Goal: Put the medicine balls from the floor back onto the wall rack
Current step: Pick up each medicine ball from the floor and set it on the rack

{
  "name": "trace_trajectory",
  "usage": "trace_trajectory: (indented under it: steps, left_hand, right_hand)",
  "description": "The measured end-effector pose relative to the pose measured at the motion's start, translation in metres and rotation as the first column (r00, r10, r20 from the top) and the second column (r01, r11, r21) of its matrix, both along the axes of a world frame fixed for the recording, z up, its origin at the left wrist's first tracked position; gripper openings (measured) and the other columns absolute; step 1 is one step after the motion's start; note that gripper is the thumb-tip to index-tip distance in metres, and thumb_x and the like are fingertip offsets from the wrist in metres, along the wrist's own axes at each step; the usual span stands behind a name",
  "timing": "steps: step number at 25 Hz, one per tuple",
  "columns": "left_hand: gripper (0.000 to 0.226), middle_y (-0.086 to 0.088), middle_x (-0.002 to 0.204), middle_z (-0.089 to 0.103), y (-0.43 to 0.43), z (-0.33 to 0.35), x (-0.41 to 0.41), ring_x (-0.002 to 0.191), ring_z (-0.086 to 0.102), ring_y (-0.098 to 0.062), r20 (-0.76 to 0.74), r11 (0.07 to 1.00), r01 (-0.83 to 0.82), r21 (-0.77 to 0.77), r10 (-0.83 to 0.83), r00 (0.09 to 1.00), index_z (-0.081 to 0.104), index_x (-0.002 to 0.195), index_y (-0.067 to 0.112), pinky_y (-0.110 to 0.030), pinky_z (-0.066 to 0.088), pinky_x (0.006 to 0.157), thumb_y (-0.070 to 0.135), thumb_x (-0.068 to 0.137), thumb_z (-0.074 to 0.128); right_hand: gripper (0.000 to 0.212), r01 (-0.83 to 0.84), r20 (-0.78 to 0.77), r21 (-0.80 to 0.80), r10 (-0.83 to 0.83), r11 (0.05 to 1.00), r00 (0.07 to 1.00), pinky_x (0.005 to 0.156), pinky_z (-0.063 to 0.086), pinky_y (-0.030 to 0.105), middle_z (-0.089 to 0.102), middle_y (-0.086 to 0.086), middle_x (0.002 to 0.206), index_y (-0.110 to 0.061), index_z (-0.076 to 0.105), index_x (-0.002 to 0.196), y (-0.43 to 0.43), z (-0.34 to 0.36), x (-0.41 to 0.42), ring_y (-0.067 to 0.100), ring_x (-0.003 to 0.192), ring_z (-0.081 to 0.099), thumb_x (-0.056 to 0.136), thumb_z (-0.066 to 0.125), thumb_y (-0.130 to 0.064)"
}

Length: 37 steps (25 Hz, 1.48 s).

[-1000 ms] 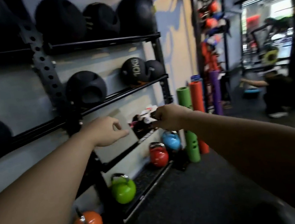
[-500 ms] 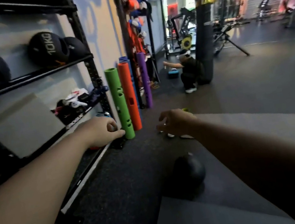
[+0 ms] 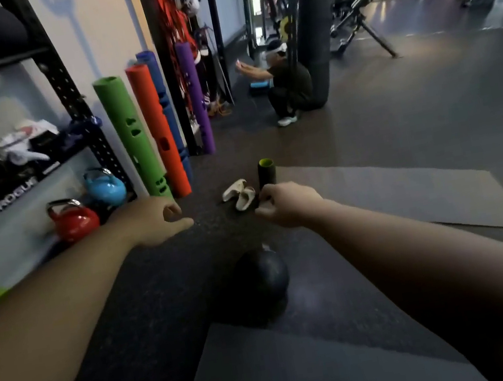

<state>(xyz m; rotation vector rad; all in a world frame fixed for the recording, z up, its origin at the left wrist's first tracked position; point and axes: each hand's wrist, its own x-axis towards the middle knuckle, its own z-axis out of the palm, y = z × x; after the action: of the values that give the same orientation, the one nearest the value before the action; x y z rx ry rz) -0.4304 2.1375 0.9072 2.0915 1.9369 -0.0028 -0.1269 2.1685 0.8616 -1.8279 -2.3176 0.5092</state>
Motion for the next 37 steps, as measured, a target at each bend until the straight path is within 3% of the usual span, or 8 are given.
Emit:
trace_trajectory:
  steps: [3, 8, 11, 15, 22, 29, 33, 37]
  left_hand:
    - [0.059, 0.005, 0.121, 0.070, 0.031, -0.018, 0.028, 0.108, 0.066, -0.019, 0.018, 0.998, -0.019, -0.052, 0.020, 1.000, 0.069, 0.120, 0.034, -0.044, 0.056, 0.099, 0.080, 0.082, 0.066]
    - [0.053, 0.005, 0.119, 0.069, 0.093, -0.043, 0.055, 0.104, 0.063, -0.015, 0.049, 0.998, -0.029, -0.048, 0.032, 0.998, 0.071, 0.119, 0.032, -0.034, 0.051, 0.088, 0.074, 0.087, 0.067]
    - [0.056, 0.005, 0.128, 0.066, 0.138, -0.073, 0.060, 0.115, 0.062, -0.018, 0.036, 0.992, -0.022, -0.122, 0.027, 0.999, 0.068, 0.126, 0.032, -0.040, 0.053, 0.098, 0.075, 0.089, 0.064]
    - [0.060, 0.005, 0.130, 0.066, 0.210, -0.125, 0.054, 0.114, 0.063, -0.019, 0.015, 0.979, -0.040, -0.199, 0.044, 0.999, 0.066, 0.128, 0.034, -0.042, 0.054, 0.099, 0.079, 0.088, 0.060]
    - [0.071, 0.008, 0.135, 0.064, 0.299, -0.200, 0.049, 0.105, 0.057, -0.013, 0.016, 0.931, -0.135, -0.340, 0.150, 0.989, 0.060, 0.139, 0.035, -0.036, 0.048, 0.086, 0.083, 0.086, 0.057]
    - [0.079, 0.008, 0.141, 0.057, 0.333, -0.279, 0.060, 0.121, 0.060, -0.018, 0.054, 0.884, -0.323, -0.339, 0.361, 0.931, 0.054, 0.145, 0.037, -0.037, 0.050, 0.088, 0.086, 0.082, 0.056]
    - [0.079, 0.007, 0.144, 0.055, 0.350, -0.365, 0.075, 0.123, 0.059, -0.018, 0.079, 0.815, -0.423, -0.395, 0.489, 0.869, 0.051, 0.149, 0.035, -0.036, 0.051, 0.088, 0.083, 0.085, 0.056]
    - [0.078, 0.006, 0.148, 0.054, 0.375, -0.474, 0.084, 0.126, 0.059, -0.019, 0.105, 0.753, -0.491, -0.437, 0.585, 0.804, 0.049, 0.152, 0.033, -0.043, 0.054, 0.100, 0.078, 0.088, 0.059]
  right_hand:
    - [0.046, -0.026, 0.052, -0.016, 0.026, 1.000, 0.998, 0.079, 0.045, 0.038, 0.065, 0.005, 0.125, -0.029, 0.061, 0.129, 0.044, -0.008, 0.025, 0.030, 0.114, 0.062, 0.094, 0.060, -0.060]
    - [0.045, -0.131, 0.082, -0.062, 0.136, 0.989, 0.987, 0.076, 0.052, 0.041, 0.065, 0.003, 0.115, -0.027, 0.058, 0.126, 0.113, -0.038, 0.023, 0.025, 0.103, 0.064, 0.096, 0.058, -0.060]
    - [0.046, -0.149, 0.074, -0.137, 0.160, 0.979, 0.984, 0.081, 0.056, 0.043, 0.064, 0.000, 0.113, -0.028, 0.057, 0.128, 0.158, -0.067, 0.017, 0.021, 0.100, 0.063, 0.096, 0.058, -0.061]
    - [0.051, -0.164, 0.101, -0.169, 0.182, 0.972, 0.978, 0.085, 0.056, 0.046, 0.063, 0.001, 0.122, -0.030, 0.055, 0.132, 0.229, -0.110, 0.015, 0.024, 0.108, 0.063, 0.094, 0.057, -0.063]
    - [0.063, -0.214, 0.124, -0.259, 0.252, 0.942, 0.960, 0.091, 0.052, 0.049, 0.055, 0.006, 0.140, -0.036, 0.046, 0.145, 0.335, -0.180, -0.001, 0.031, 0.124, 0.055, 0.091, 0.053, -0.068]
    - [0.067, -0.430, 0.108, -0.353, 0.493, 0.831, 0.863, 0.103, 0.042, 0.055, 0.048, 0.005, 0.152, -0.040, 0.042, 0.148, 0.415, -0.256, -0.024, 0.035, 0.138, 0.044, 0.090, 0.052, -0.072]
    - [0.073, -0.521, 0.094, -0.424, 0.608, 0.741, 0.788, 0.105, 0.041, 0.054, 0.044, 0.004, 0.156, -0.038, 0.038, 0.152, 0.461, -0.344, -0.027, 0.035, 0.140, 0.041, 0.090, 0.049, -0.076]
    - [0.082, -0.537, 0.100, -0.482, 0.653, 0.692, 0.751, 0.104, 0.041, 0.057, 0.045, 0.006, 0.152, -0.035, 0.037, 0.153, 0.490, -0.465, -0.029, 0.037, 0.137, 0.041, 0.087, 0.042, -0.084]
